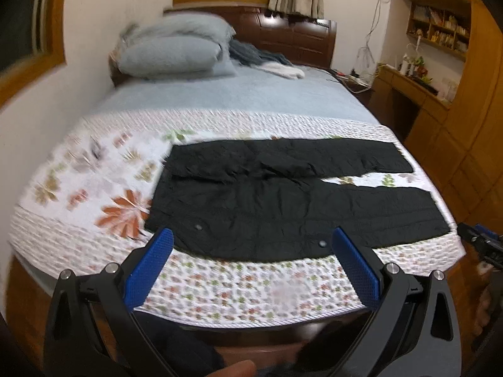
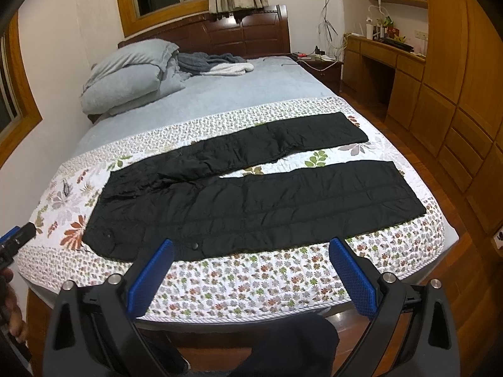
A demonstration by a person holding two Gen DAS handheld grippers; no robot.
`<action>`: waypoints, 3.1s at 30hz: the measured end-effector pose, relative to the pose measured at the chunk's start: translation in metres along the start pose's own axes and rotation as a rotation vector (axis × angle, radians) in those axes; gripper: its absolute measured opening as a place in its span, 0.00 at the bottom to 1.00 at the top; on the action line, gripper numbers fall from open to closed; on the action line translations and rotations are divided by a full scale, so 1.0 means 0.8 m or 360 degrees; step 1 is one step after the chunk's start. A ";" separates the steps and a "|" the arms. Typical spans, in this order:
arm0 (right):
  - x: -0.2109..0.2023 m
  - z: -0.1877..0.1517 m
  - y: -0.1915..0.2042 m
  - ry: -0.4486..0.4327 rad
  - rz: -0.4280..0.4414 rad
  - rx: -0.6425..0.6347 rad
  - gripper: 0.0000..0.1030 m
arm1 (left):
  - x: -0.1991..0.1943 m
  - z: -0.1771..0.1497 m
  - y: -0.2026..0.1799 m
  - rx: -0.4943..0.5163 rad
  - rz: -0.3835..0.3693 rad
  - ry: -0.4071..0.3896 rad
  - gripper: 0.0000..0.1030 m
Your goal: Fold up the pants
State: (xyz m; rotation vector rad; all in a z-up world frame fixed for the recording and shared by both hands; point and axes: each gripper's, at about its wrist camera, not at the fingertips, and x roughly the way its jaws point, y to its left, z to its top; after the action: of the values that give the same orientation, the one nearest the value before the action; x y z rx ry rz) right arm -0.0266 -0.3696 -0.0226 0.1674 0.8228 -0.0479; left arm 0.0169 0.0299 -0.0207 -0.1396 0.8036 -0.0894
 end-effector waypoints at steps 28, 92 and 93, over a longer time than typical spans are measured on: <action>0.156 -0.058 -0.149 0.0305 0.0196 0.0449 0.97 | 0.348 -0.028 0.311 -0.1091 -0.0509 0.0587 0.97; 0.256 -0.033 -0.389 0.0400 0.0281 0.1120 0.63 | 0.163 -0.081 0.435 -0.1006 0.0301 0.0536 0.78; 0.246 -0.030 -0.398 0.0391 0.0225 0.1108 0.63 | 0.149 -0.066 0.440 -0.0946 0.0321 0.0488 0.81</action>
State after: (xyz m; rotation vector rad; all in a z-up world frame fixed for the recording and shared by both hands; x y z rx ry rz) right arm 0.0557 -0.6753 -0.2246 0.9012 1.0123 -0.1831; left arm 0.0706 0.3570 -0.1972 -0.6156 1.1296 0.3302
